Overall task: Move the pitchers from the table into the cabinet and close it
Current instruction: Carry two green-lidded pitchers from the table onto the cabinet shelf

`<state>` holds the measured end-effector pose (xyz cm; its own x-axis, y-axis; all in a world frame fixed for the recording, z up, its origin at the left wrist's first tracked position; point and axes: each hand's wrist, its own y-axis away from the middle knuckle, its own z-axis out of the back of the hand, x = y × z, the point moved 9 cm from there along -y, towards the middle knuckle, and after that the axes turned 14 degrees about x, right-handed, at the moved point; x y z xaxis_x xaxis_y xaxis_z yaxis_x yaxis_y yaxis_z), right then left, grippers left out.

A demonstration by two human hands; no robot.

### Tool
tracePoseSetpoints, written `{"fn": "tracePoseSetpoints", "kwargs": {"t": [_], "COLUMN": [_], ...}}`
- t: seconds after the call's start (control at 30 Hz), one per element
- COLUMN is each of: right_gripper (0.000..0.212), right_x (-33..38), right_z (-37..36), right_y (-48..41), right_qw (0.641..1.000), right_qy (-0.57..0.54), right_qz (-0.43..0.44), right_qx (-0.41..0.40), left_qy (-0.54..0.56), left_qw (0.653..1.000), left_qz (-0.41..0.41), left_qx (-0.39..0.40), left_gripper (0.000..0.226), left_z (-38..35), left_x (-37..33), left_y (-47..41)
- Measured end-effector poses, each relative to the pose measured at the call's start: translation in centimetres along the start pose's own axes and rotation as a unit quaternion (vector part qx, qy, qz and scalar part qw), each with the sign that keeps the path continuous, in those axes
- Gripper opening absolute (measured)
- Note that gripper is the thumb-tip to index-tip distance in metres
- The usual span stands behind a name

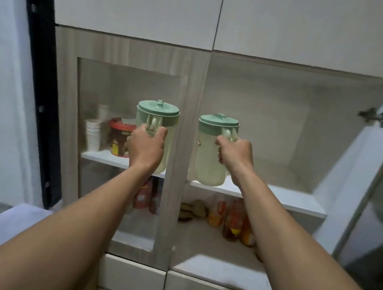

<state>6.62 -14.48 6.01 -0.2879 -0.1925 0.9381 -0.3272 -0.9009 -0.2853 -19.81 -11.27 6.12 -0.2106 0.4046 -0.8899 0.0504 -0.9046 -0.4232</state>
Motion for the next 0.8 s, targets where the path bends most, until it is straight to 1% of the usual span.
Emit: {"fn": "tracePoseSetpoints", "kwargs": {"t": [0.2,0.33,0.4,0.5,0.67,0.8], "right_gripper": [0.011,0.009,0.014,0.016,0.006,0.006], "right_x": [-2.2,-3.5,-4.5,-5.9,-7.8,-9.2], "right_z": [10.6,14.9,17.2,19.8,23.1,25.3], "right_y": [1.0,0.3,-0.6,-2.1,-5.3,-8.1], "right_qw": [0.998,0.995,0.993,0.989,0.984,0.977], "right_qy": [0.004,0.009,0.011,0.017,0.023,0.026], "right_qz": [-0.014,-0.023,-0.027,-0.035,-0.045,-0.051], "right_qx": [-0.066,-0.093,-0.116,-0.14,-0.173,-0.204], "left_qy": [0.033,0.053,0.062,0.067,0.089,0.094], "left_qw": [0.996,0.993,0.99,0.988,0.981,0.977], "left_qz": [-0.024,-0.033,-0.036,-0.033,-0.027,-0.025], "left_qx": [0.081,0.103,0.121,0.138,0.172,0.188], "left_gripper": [0.021,0.021,0.02,0.019,0.024,0.023], "left_z": [-10.1,-14.9,-18.0,-21.8,-28.1,-32.1], "left_x": [-3.7,-4.8,-5.0,-4.7,-3.7,-3.1], "left_y": [2.7,2.0,1.4,0.0,-3.9,-6.5]}}
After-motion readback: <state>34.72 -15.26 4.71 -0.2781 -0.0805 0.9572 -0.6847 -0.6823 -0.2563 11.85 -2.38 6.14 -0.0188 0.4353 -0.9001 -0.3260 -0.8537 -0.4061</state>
